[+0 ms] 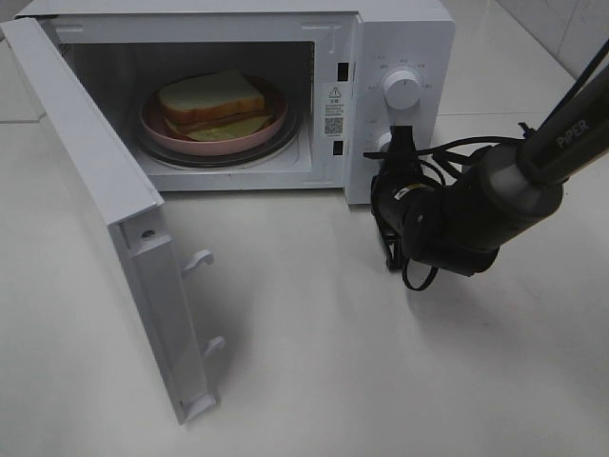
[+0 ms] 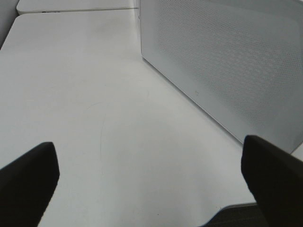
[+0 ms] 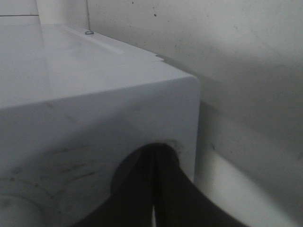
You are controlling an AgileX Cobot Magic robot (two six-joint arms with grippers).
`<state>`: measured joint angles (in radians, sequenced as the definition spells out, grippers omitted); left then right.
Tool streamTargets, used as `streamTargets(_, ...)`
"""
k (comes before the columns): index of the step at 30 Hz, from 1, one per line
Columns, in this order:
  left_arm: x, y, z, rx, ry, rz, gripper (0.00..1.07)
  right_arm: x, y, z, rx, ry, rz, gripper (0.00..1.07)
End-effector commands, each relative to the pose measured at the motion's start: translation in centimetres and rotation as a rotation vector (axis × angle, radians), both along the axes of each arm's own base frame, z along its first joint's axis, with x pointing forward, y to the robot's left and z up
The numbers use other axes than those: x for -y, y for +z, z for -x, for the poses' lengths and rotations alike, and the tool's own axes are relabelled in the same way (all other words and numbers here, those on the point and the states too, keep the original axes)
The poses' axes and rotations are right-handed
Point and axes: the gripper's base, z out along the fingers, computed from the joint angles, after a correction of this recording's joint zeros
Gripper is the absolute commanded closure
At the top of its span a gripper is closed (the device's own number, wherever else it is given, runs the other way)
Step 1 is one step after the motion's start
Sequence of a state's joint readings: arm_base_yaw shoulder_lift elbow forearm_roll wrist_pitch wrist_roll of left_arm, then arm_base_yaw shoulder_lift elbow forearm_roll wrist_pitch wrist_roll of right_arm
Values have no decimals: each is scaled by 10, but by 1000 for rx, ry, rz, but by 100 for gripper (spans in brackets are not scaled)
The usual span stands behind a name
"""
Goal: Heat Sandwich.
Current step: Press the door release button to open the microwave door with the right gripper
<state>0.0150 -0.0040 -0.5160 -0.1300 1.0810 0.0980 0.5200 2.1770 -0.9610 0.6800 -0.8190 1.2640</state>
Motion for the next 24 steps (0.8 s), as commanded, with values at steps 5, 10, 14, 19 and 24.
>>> streamTargets(5, 1, 1, 1, 17, 3, 12, 6, 11, 46, -37, 353, -61, 20, 107)
streamTargets(10, 1, 1, 1, 17, 3, 12, 6, 11, 44, -36, 330, -53, 19, 107)
streamTargets(14, 1, 1, 1, 17, 3, 12, 6, 11, 43, -36, 324, -50, 18, 107)
streamTargets(19, 1, 1, 1, 17, 3, 12, 6, 8, 43, -32, 238, -20, 1, 107)
streamTargets(24, 1, 1, 1, 17, 3, 12, 6, 7, 35, -14, 168, 0, 11, 107)
